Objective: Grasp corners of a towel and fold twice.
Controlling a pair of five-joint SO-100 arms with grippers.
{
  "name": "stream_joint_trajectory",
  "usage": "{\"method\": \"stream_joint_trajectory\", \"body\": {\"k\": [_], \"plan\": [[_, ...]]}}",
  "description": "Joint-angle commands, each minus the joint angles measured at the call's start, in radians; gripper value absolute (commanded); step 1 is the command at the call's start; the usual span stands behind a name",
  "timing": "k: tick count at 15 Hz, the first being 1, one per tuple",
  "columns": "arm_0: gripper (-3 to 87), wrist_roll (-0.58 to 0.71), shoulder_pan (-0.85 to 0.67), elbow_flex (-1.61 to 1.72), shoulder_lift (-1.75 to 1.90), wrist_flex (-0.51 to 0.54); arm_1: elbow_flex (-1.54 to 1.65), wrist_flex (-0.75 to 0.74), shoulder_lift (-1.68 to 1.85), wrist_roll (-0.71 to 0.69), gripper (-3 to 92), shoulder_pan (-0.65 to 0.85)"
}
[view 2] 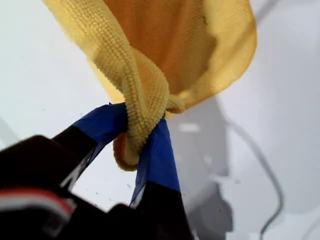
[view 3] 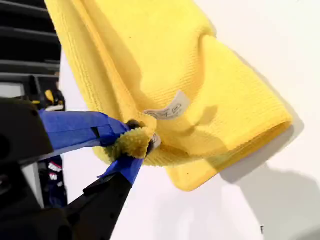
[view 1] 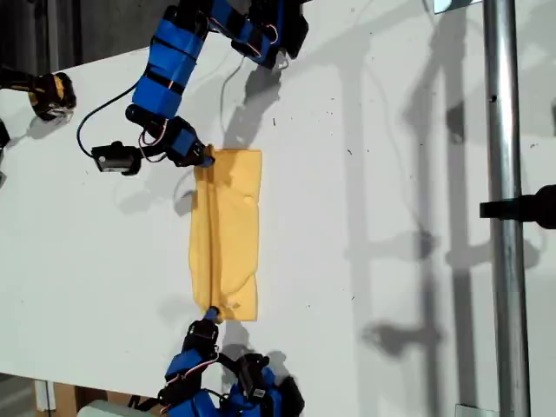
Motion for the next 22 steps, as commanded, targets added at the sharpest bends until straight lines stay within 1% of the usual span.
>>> {"method": "stream_joint_trajectory", "body": {"k": [1,2,3,6,10,12,14,17,19,22], "plan": [[-1.5,0.057,-0.075,-0.133,-0.109,-0.066,-0.035,-0.057,0.006,-0.081,-0.1,0.107],[-1.5,0.084,-0.106,-0.183,-0.161,-0.094,-0.048,-0.083,0.005,-0.117,-0.1,0.153],[-1.5,0.110,-0.138,-0.244,-0.215,-0.100,-0.072,-0.098,-0.006,-0.153,-0.1,0.192],[-1.5,0.167,-0.206,-0.428,-0.336,-0.097,-0.178,-0.135,-0.038,-0.244,-0.1,0.282],[-1.5,0.199,-0.230,-0.485,-0.379,-0.150,-0.189,-0.252,-0.015,-0.284,-0.1,0.342],[-1.5,0.199,-0.224,-0.448,-0.359,-0.156,-0.153,-0.262,0.028,-0.290,-0.1,0.321],[-1.5,0.167,-0.218,-0.408,-0.359,-0.121,-0.118,-0.215,0.029,-0.272,-0.1,0.279],[-1.5,0.084,-0.201,-0.333,-0.362,-0.044,-0.026,-0.172,0.029,-0.204,-0.1,0.207],[-1.5,0.044,-0.173,-0.284,-0.359,-0.021,0.008,-0.133,-0.002,-0.163,-0.1,0.170],[-1.5,0.018,-0.144,-0.238,-0.403,-0.020,0.051,-0.095,-0.063,-0.117,-0.1,0.143]]}}
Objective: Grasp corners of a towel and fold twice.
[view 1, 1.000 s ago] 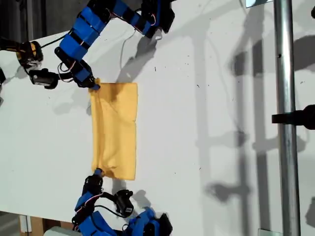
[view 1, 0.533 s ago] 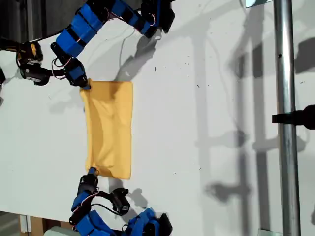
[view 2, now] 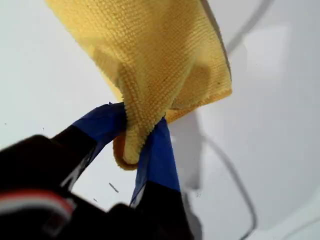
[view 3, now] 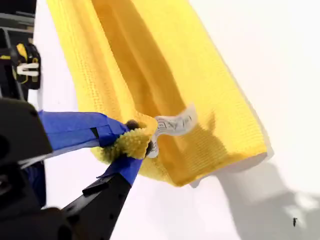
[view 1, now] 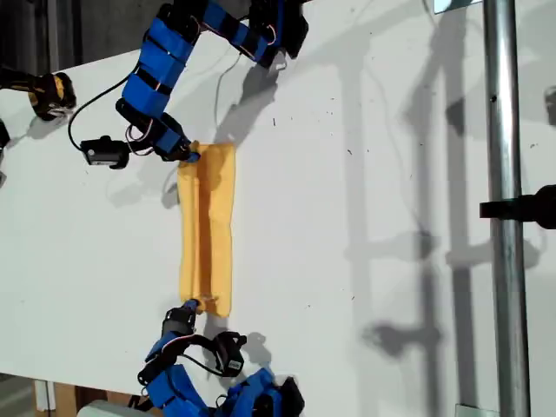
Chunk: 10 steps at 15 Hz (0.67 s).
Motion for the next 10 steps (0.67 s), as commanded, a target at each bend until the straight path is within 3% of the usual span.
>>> {"method": "stream_joint_trajectory", "body": {"k": [1,10], "plan": [[-1.5,-0.021,0.025,0.003,-0.031,0.011,0.018,0.021,-0.012,0.032,-0.1,-0.006],[-1.5,-0.075,0.043,-0.025,-0.282,0.037,-0.011,0.054,-0.295,0.146,-0.1,-0.124]]}}
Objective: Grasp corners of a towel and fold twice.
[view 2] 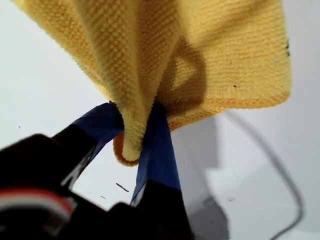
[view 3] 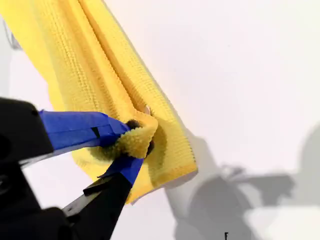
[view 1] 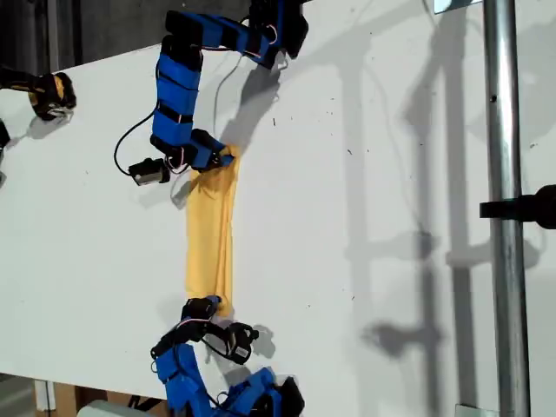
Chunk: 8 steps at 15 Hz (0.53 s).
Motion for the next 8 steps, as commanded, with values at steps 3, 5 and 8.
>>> {"method": "stream_joint_trajectory", "body": {"k": [3,5,8], "plan": [[14.8,-0.038,0.005,-0.094,-0.120,0.092,-0.077,0.077,-0.048,0.040,15.4,0.005],[29.7,-0.058,0.005,-0.114,-0.092,0.149,-0.084,0.121,0.008,0.048,26.1,0.005],[34.4,-0.086,0.008,-0.146,0.040,0.267,-0.120,0.253,0.141,0.057,28.8,0.003]]}}
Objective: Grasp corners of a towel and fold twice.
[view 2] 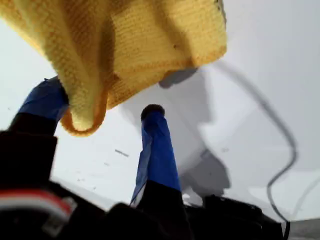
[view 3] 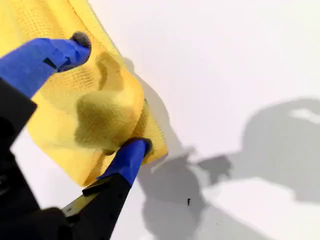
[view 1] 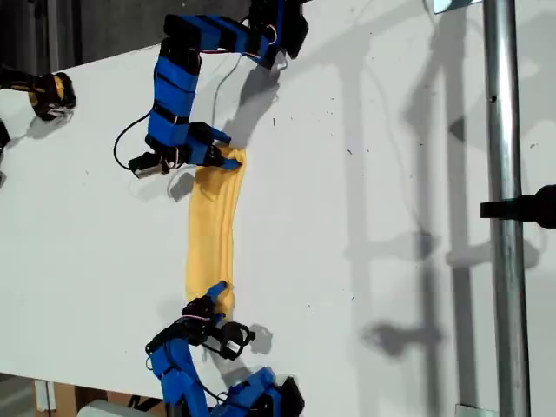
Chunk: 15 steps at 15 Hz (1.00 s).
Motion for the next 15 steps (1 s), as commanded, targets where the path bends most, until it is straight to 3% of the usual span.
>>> {"method": "stream_joint_trajectory", "body": {"k": [1,4,9,12,15], "plan": [[32.5,-0.021,0.008,-0.051,0.153,0.077,-0.058,0.083,0.196,0.009,28.8,-0.009],[28.3,-0.043,0.009,-0.052,0.318,0.156,-0.043,0.173,0.364,0.009,28.6,0.015],[22.3,-0.126,0.089,0.095,0.759,0.178,0.161,0.201,0.759,0.133,27.9,0.017],[16.8,-0.206,0.290,0.334,1.249,0.087,0.451,0.163,1.143,0.336,26.5,-0.067],[15.2,-0.293,0.442,0.652,1.790,0.031,0.799,0.057,1.562,0.612,23.8,-0.265]]}}
